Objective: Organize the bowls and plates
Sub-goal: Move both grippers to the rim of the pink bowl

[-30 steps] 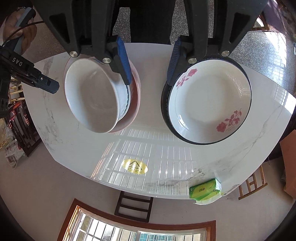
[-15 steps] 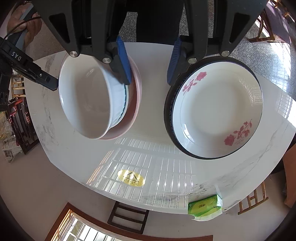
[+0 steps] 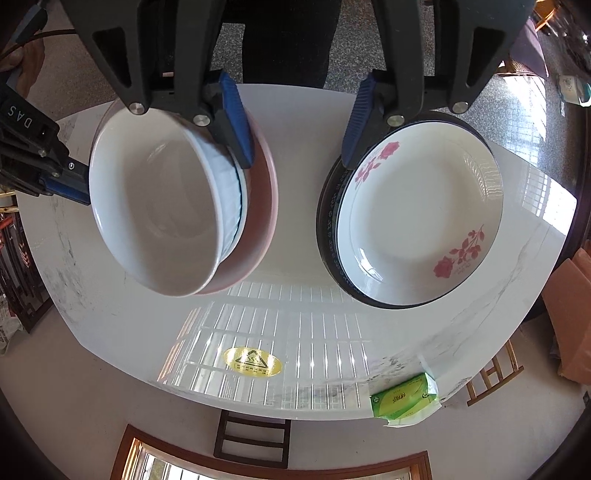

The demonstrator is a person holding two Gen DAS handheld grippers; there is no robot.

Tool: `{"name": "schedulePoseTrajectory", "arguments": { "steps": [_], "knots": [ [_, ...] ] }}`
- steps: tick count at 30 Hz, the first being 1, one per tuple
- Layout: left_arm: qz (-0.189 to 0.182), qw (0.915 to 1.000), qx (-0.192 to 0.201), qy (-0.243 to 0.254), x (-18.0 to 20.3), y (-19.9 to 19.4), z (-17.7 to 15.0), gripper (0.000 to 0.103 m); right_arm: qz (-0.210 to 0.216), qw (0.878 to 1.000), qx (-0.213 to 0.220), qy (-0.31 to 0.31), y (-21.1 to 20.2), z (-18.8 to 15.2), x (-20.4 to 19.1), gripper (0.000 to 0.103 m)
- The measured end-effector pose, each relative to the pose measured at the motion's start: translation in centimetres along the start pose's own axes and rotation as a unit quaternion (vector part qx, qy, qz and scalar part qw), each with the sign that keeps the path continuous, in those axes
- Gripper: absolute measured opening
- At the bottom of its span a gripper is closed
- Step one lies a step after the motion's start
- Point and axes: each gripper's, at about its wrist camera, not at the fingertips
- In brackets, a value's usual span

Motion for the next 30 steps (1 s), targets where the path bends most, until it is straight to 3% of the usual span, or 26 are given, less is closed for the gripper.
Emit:
{"name": "schedulePoseTrajectory", "arguments": {
  "steps": [5,9,12,16,20,23,26,29,30],
  "knots": [
    [0.014,0.9999,0.003,0.0,0.1,0.1,0.0,0.052,-0.027,0.998,-0.009,-0.05,0.0,0.1,-1.2,0.026],
    [0.017,0.9998,-0.002,-0.001,0.2,0.4,0.2,0.052,-0.017,0.998,-0.039,-0.049,0.5,0.9,-0.7,0.026],
    [0.003,0.9998,-0.011,-0.013,-0.3,1.0,0.4,0.052,-0.018,0.996,-0.068,-0.051,1.0,1.3,-0.5,0.027],
    [-0.018,0.9987,-0.022,-0.044,-1.0,1.5,0.3,0.052,-0.041,0.992,-0.105,-0.064,1.7,2.0,-0.6,0.038],
    [-0.023,0.9986,-0.016,-0.045,-1.1,1.5,0.4,0.052,-0.044,0.989,-0.124,-0.068,3.0,1.4,-0.7,0.038],
    [-0.023,0.9986,-0.016,-0.045,-1.2,1.4,0.5,0.052,-0.029,0.991,-0.119,-0.051,3.6,0.6,-0.3,0.036],
    [-0.029,0.9983,-0.013,-0.048,-1.3,1.3,0.3,0.052,0.009,0.994,-0.109,-0.027,3.1,0.5,0.5,0.021],
    [-0.068,0.9955,-0.018,-0.063,-1.3,1.6,0.2,0.025,0.021,0.995,-0.096,-0.019,2.5,0.5,0.6,0.017],
    [-0.079,0.9948,-0.021,-0.062,-1.0,1.6,0.2,0.011,0.023,0.995,-0.09,-0.018,2.3,0.5,0.6,0.017]
  ]
}}
Point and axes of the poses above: each gripper's, at about its wrist camera, not at the fingertips, and y roughly the way its jaws point, x to its right, z to its top, and after that the axes turned 12 degrees about x, right-handed
